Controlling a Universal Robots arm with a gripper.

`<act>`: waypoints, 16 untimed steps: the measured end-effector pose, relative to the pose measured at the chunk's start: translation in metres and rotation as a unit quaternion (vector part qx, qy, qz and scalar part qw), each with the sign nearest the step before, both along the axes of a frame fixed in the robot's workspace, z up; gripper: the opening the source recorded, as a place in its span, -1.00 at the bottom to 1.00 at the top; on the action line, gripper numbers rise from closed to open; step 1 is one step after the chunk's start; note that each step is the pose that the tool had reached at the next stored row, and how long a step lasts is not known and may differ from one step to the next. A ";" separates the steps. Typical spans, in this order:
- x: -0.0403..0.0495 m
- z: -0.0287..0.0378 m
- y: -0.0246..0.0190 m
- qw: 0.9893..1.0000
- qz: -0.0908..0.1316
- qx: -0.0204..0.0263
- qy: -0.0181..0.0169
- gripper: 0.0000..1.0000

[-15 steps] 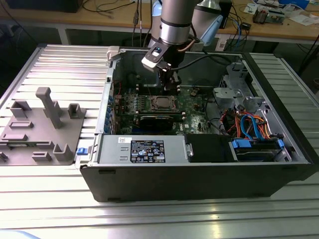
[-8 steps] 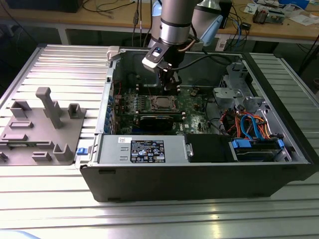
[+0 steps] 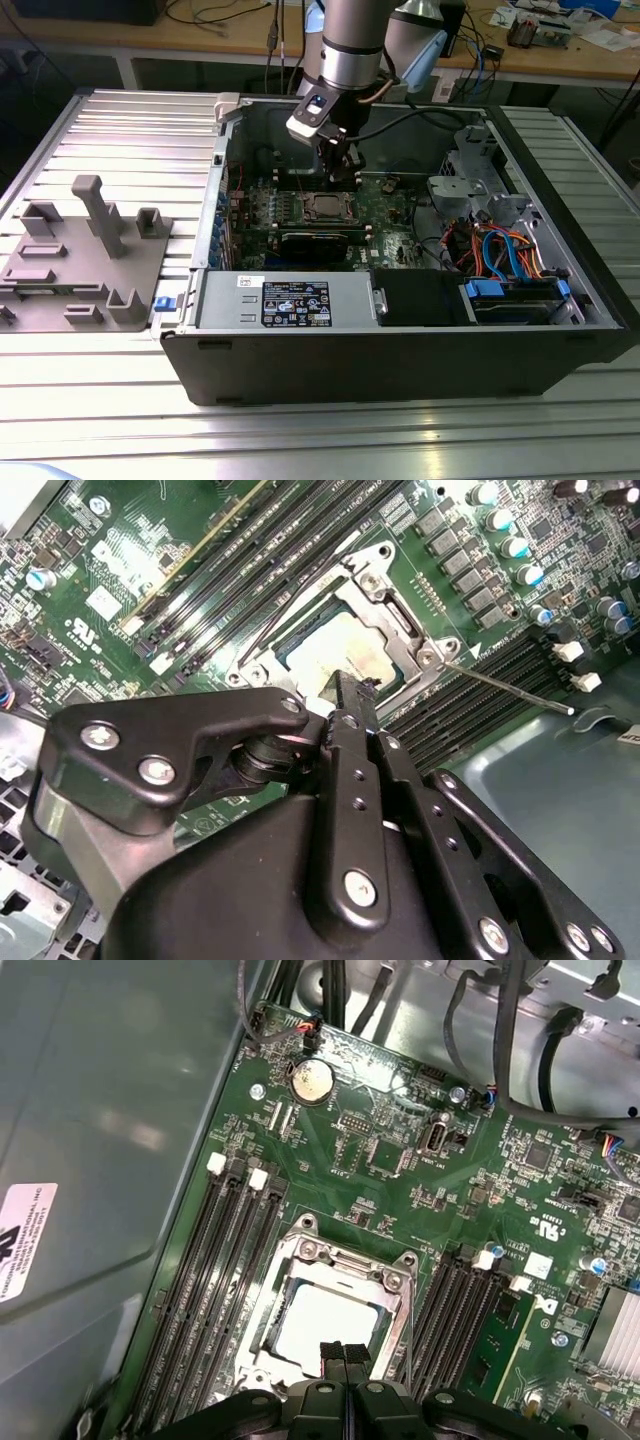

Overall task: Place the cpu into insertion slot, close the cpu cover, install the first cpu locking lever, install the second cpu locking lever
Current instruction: 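Install the first cpu locking lever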

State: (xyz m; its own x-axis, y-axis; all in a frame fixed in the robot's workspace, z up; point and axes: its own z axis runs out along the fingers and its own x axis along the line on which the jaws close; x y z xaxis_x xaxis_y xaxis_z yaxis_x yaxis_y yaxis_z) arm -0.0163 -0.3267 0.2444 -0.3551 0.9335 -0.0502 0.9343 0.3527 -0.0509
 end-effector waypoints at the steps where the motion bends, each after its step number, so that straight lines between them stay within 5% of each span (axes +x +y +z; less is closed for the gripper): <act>1: 0.0000 0.0000 0.0000 1.000 0.001 0.000 0.000 -0.79; 9: 0.0000 0.0000 0.0000 1.000 0.011 0.000 0.000 -0.79; 16: 0.0000 0.0000 0.0000 0.999 0.052 0.000 0.000 -0.79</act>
